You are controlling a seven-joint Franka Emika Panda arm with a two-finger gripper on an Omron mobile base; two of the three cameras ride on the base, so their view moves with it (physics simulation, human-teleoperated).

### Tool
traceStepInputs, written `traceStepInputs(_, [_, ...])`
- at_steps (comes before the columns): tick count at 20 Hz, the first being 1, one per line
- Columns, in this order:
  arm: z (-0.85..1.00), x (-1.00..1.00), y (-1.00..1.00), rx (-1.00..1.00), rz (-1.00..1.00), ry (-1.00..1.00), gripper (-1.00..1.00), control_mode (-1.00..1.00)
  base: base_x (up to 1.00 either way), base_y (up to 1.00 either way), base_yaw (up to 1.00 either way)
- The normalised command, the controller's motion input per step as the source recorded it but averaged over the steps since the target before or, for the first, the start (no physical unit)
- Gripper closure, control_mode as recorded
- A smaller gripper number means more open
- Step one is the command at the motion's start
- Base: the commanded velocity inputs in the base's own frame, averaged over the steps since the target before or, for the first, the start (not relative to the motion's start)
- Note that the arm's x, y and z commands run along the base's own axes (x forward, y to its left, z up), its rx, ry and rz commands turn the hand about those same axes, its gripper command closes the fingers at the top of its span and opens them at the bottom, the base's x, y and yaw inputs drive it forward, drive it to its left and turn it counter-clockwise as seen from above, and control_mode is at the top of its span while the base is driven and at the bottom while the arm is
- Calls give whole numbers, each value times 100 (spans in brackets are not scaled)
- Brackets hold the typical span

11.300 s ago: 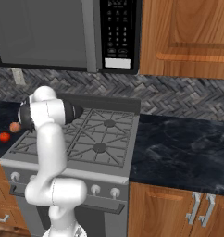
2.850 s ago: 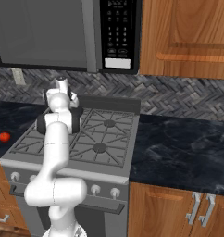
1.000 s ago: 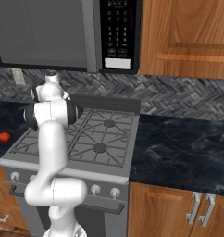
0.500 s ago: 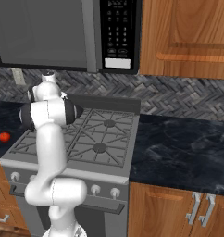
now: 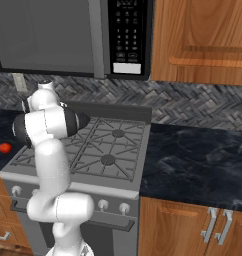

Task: Place the pan on the rear left burner on the stove. Then place the tomato and the onion in the pan and turn on the rear left burner.

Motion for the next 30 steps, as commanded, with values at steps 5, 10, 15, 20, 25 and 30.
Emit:
traceStepInputs(5, [12, -60, 0, 0, -1, -1, -100, -100, 0, 0, 0])
traceStepInputs(10, [23, -58, 0, 0, 0, -2, -100, -100, 0, 0, 0])
traceStepInputs(15, [27, -58, 0, 0, -1, 0, -100, -100, 0, 0, 0])
traceStepInputs(20, [25, -59, 0, 0, -1, 0, -100, -100, 0, 0, 0])
traceStepInputs(25, [27, -42, 1, 1, 0, 0, -100, -100, 0, 0, 0])
traceStepInputs(30, [15, -23, 18, 1, 0, 0, -100, -100, 0, 0, 0])
